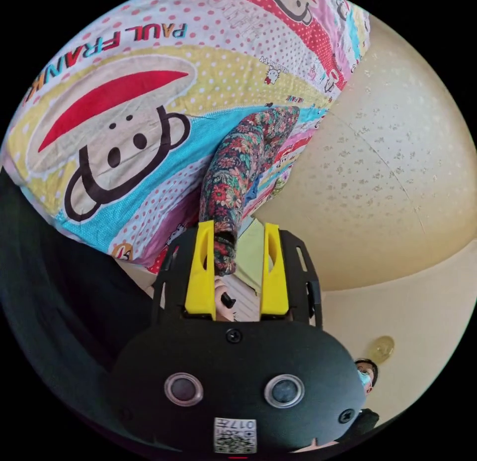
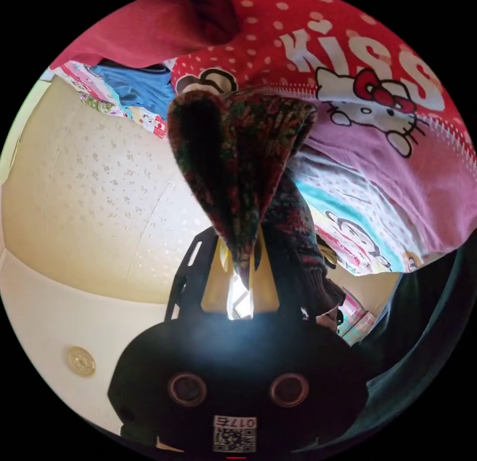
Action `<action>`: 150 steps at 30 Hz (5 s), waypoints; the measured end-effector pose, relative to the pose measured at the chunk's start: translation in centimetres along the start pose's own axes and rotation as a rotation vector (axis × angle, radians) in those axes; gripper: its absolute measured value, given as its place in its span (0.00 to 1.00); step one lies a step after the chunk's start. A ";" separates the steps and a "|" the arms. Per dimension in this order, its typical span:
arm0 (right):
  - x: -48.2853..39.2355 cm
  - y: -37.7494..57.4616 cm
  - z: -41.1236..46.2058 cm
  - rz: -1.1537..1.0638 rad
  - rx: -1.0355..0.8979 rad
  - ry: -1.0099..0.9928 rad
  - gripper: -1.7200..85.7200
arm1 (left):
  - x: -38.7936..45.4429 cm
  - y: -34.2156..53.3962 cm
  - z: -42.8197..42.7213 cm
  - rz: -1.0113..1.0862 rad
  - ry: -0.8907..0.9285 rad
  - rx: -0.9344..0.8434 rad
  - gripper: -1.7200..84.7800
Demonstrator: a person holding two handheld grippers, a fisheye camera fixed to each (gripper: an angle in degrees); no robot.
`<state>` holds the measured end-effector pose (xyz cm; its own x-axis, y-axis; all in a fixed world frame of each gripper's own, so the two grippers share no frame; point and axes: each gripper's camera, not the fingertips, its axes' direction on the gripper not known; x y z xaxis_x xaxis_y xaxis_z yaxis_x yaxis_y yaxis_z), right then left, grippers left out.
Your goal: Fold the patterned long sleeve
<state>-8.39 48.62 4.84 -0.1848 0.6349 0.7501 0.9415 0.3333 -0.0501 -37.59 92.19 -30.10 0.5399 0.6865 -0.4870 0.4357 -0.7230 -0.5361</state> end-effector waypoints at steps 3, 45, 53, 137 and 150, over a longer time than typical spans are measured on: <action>-0.9 1.8 0.9 0.019 -0.006 -0.005 0.07 | -1.1 0.2 -0.1 0.026 0.042 0.045 0.21; 1.1 10.4 -9.2 0.103 0.005 0.509 0.03 | -2.1 10.4 -3.4 -0.455 -0.133 -0.258 0.16; 0.5 10.8 -6.8 0.093 0.022 0.430 0.03 | 9.3 8.1 -2.1 -0.085 -0.484 -0.383 0.18; 26.1 6.5 19.4 -1.464 -0.179 2.018 0.02 | 1.5 11.0 18.0 1.134 -1.341 -0.179 0.01; 17.5 11.0 20.2 -1.535 -0.252 1.311 0.02 | 2.4 15.9 12.8 0.951 -0.936 -0.151 0.01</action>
<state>-6.96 77.52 4.11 -0.5417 -0.8405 0.0117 0.2709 -0.1614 0.9490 -38.59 83.29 -48.64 0.0099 -0.3335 -0.9427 0.2768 -0.9050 0.3231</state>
